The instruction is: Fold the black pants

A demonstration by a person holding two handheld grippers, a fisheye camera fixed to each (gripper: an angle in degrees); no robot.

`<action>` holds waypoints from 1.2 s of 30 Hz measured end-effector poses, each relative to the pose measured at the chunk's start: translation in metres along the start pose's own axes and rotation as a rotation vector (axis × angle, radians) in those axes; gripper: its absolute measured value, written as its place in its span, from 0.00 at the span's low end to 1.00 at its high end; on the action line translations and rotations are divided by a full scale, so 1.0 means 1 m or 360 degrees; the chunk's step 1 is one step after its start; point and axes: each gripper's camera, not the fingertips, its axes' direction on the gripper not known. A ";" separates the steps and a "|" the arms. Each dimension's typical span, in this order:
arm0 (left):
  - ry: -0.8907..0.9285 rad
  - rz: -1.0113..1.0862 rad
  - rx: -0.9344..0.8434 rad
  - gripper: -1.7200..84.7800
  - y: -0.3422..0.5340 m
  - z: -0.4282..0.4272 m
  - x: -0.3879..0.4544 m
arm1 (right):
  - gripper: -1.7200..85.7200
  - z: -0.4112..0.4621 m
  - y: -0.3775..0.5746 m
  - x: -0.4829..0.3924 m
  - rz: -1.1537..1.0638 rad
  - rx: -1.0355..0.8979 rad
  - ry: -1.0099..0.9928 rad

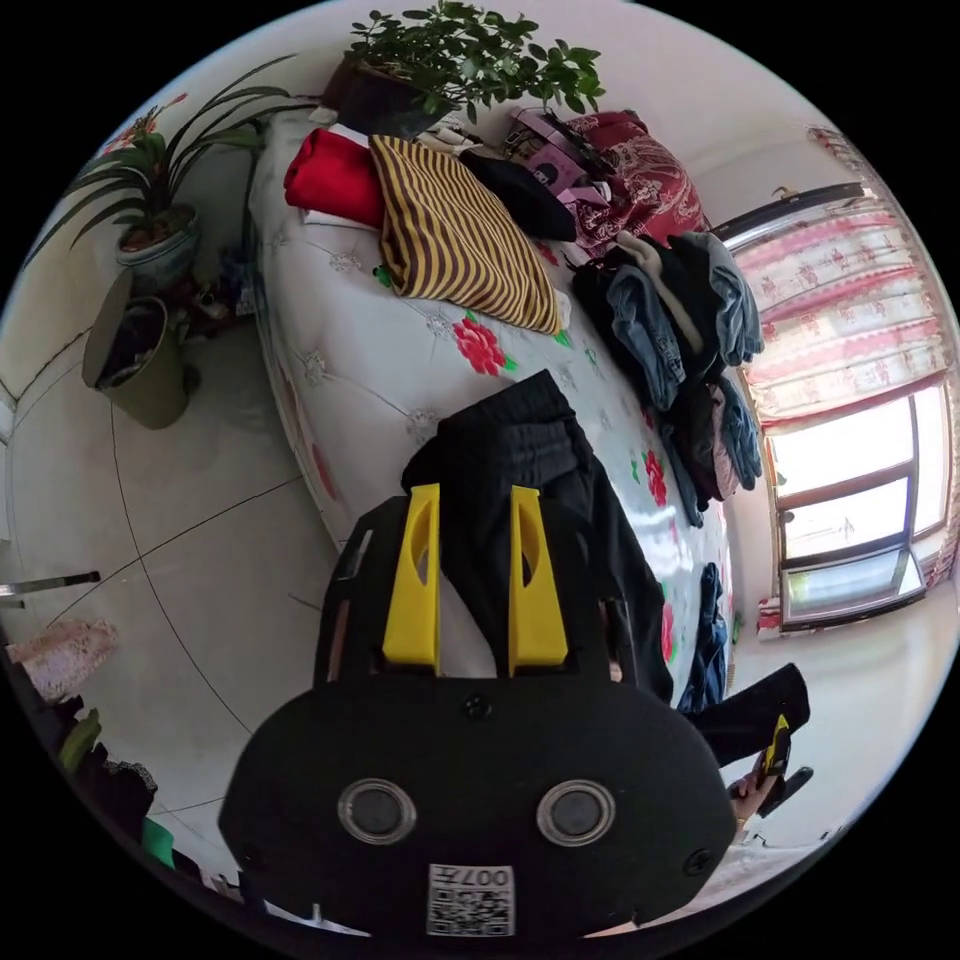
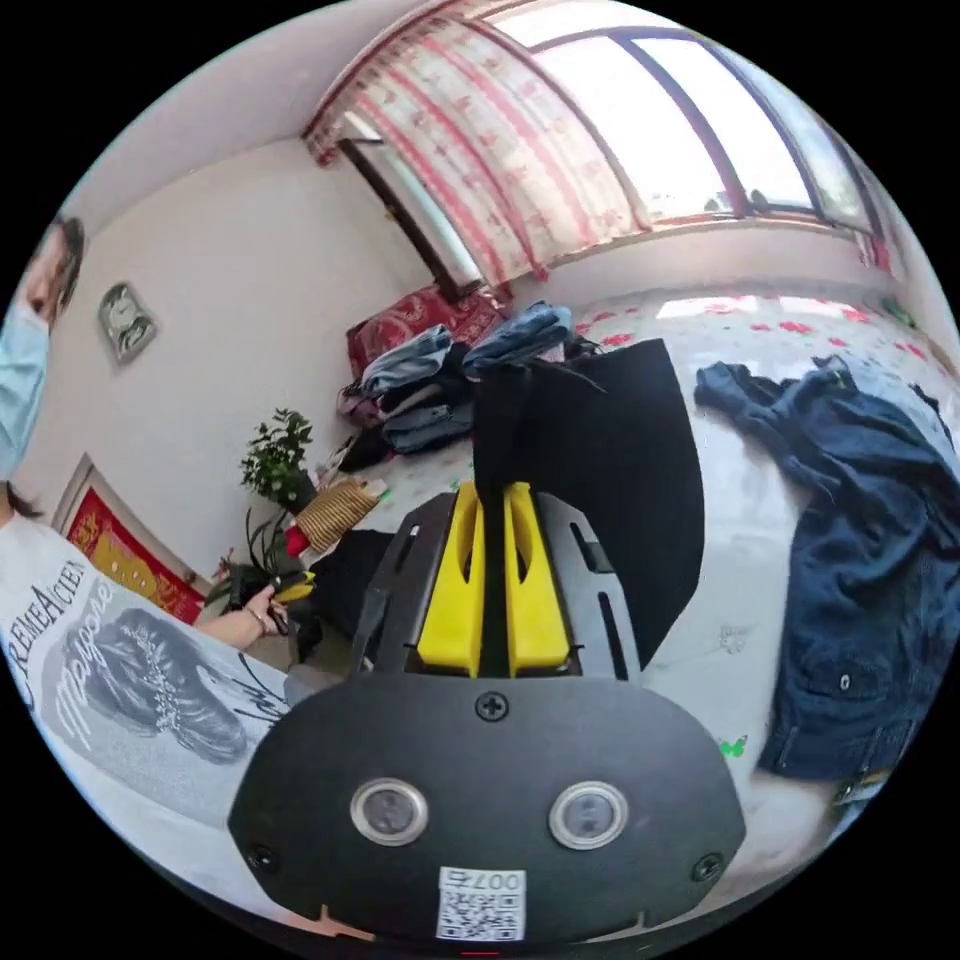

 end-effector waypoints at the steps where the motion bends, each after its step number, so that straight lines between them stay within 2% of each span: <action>1: -0.0002 -0.0006 -0.0005 0.14 -0.004 0.001 -0.004 | 0.05 0.042 0.001 -0.035 -0.0202 -0.0135 -0.0064; 2: 0.0004 -0.0018 -0.0014 0.14 -0.011 0.004 -0.012 | 0.05 0.065 0.005 -0.050 -0.0285 -0.0218 -0.0102; 4: 0.0001 -0.0022 -0.0022 0.14 -0.020 0.006 -0.024 | 0.05 0.169 0.035 -0.090 -0.0457 -0.0727 -0.0331; 6: 0.0012 -0.0034 -0.0008 0.15 -0.026 0.004 -0.037 | 0.04 0.238 0.068 -0.105 -0.0463 -0.1156 -0.0465; 7: 0.0015 -0.0037 0.0000 0.15 -0.027 0.003 -0.040 | 0.04 0.263 0.086 -0.109 -0.0424 -0.1329 -0.0526; 8: 0.0029 -0.0043 0.0003 0.15 -0.029 0.001 -0.046 | 0.04 0.268 0.092 -0.112 -0.0414 -0.1363 -0.0549; 12: 0.0109 -0.0049 0.0010 0.15 -0.036 -0.003 -0.069 | 0.03 0.254 0.086 -0.117 -0.0518 -0.1243 -0.0471; 16: 0.0247 -0.0158 0.0063 0.15 -0.034 -0.014 -0.094 | 0.02 0.249 0.070 -0.088 -0.0334 -0.1167 -0.0404; 20: 0.0201 -0.0157 0.0261 0.17 -0.022 -0.037 -0.103 | 0.02 0.250 0.070 -0.066 -0.0126 -0.1138 -0.0400; 23: 0.0268 -0.0158 0.0165 0.19 -0.029 -0.018 -0.107 | 0.02 0.251 0.072 -0.060 -0.0056 -0.1113 -0.0407; 25: 0.0238 -0.0132 0.0098 0.20 -0.034 -0.001 -0.098 | 0.02 0.255 0.071 -0.058 -0.0016 -0.1124 -0.0428; 27: 0.0002 -0.0073 0.0057 0.18 -0.035 0.004 -0.080 | 0.02 0.256 0.067 -0.060 -0.0039 -0.1120 -0.0408; 28: -0.0018 -0.0084 0.0045 0.16 -0.035 0.004 -0.078 | 0.02 0.255 0.064 -0.061 -0.0064 -0.1105 -0.0384; 32: 0.0237 -0.0007 0.0074 0.11 -0.036 -0.006 -0.050 | 0.02 0.249 0.053 -0.059 -0.0058 -0.1064 -0.0379; 34: 0.0340 0.0130 0.0106 0.10 -0.033 -0.014 -0.018 | 0.02 0.238 0.045 -0.051 -0.0022 -0.1003 -0.0348; 36: 0.0501 0.0433 0.0092 0.10 -0.024 -0.025 0.050 | 0.02 0.224 0.039 -0.042 0.0019 -0.0933 -0.0264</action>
